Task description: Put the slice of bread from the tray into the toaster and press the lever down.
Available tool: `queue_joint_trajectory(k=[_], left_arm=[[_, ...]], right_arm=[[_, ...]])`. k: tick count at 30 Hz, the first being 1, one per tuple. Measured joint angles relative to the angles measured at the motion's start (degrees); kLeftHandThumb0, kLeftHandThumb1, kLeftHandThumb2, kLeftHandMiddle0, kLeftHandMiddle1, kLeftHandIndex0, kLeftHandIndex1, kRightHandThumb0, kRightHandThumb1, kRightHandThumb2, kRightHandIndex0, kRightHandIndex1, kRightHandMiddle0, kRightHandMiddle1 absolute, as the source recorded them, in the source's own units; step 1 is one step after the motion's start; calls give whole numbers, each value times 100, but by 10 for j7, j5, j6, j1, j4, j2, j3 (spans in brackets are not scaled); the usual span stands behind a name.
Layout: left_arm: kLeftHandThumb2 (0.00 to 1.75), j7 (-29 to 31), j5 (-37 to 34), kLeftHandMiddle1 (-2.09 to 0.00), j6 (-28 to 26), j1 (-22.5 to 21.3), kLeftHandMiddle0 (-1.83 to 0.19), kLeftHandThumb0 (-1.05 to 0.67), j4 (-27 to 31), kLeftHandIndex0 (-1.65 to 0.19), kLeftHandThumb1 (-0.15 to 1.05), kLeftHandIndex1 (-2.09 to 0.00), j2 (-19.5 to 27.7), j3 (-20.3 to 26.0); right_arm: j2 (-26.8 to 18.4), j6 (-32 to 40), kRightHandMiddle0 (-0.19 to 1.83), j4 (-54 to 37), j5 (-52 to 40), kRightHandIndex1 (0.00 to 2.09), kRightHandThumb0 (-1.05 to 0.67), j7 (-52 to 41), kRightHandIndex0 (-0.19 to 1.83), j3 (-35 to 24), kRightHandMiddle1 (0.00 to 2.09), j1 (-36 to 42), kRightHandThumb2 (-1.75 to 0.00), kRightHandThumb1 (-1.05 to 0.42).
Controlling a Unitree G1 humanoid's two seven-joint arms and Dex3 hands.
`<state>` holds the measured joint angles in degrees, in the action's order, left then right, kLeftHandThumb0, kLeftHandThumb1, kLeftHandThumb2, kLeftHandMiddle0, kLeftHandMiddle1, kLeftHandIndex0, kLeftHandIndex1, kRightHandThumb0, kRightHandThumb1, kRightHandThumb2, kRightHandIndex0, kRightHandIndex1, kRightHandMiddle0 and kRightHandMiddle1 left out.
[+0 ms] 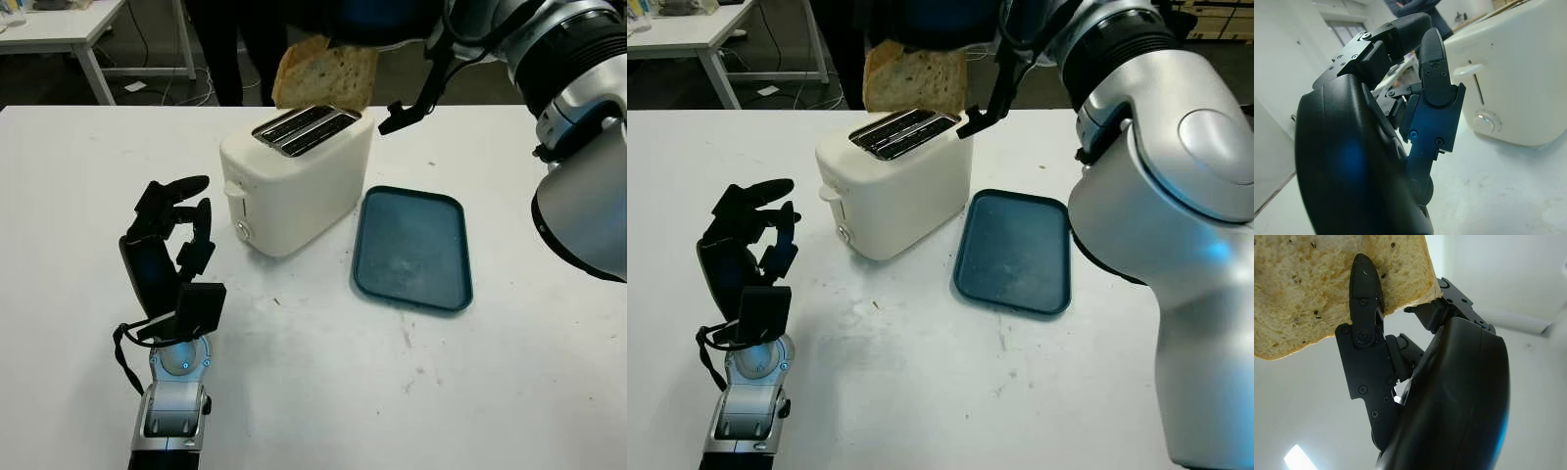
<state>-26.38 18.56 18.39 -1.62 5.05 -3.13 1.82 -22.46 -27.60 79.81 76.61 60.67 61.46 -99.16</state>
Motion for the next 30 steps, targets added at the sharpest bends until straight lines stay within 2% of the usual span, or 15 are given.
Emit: queue_joint_trajectory(k=[2, 5, 8, 13, 15, 19, 23, 26, 30], left_arm=[[36, 0, 2, -124, -1, 0, -65, -48, 0, -67, 92, -81, 0, 0], [35, -1, 2, -123, -1, 0, -65, -48, 0, -67, 92, -81, 0, 0], [35, -1, 2, -124, -1, 0, -66, -48, 0, -67, 92, -81, 0, 0], [35, -2, 2, -124, -1, 0, -65, -48, 0, -68, 92, -81, 0, -1], [35, -3, 2, -124, -1, 0, -65, -48, 0, -68, 92, -81, 0, -1], [36, -6, 2, -125, -1, 0, -65, -48, -3, -68, 92, -82, 0, -1], [36, -11, 2, -124, -1, 0, -65, -48, -3, -68, 92, -82, 0, -1], [35, -12, 2, -125, -1, 0, -66, -48, -3, -68, 92, -82, 0, -1], [36, -15, 2, -125, -1, 0, -66, -48, -3, -68, 92, -82, 0, 0]], right_arm=[[0, 0, 81, 0, -1, 175, -54, -11, 110, -1, 160, 5, -29, -92], [0, 2, 77, 0, 3, 174, -54, -17, 106, 4, 133, 17, -36, -92], [1, 2, 74, 0, 6, 174, -53, -17, 106, 12, 160, 25, -39, -92], [7, 2, 81, 0, 7, 173, -56, -14, 103, 22, 167, 27, -51, -92], [10, 2, 81, 0, 7, 174, -56, -14, 105, 22, 172, 27, -47, -92], [17, 2, 79, 1, 7, 175, -53, -13, 107, 22, 174, 31, -31, -92], [28, 3, 75, 1, 7, 175, -53, -14, 104, 27, 159, 37, -33, -92], [35, 12, 76, 2, 7, 175, -53, -16, 108, 35, 172, 37, -38, -92], [39, 17, 82, 2, 6, 175, -54, -17, 113, 33, 174, 36, -39, -92]])
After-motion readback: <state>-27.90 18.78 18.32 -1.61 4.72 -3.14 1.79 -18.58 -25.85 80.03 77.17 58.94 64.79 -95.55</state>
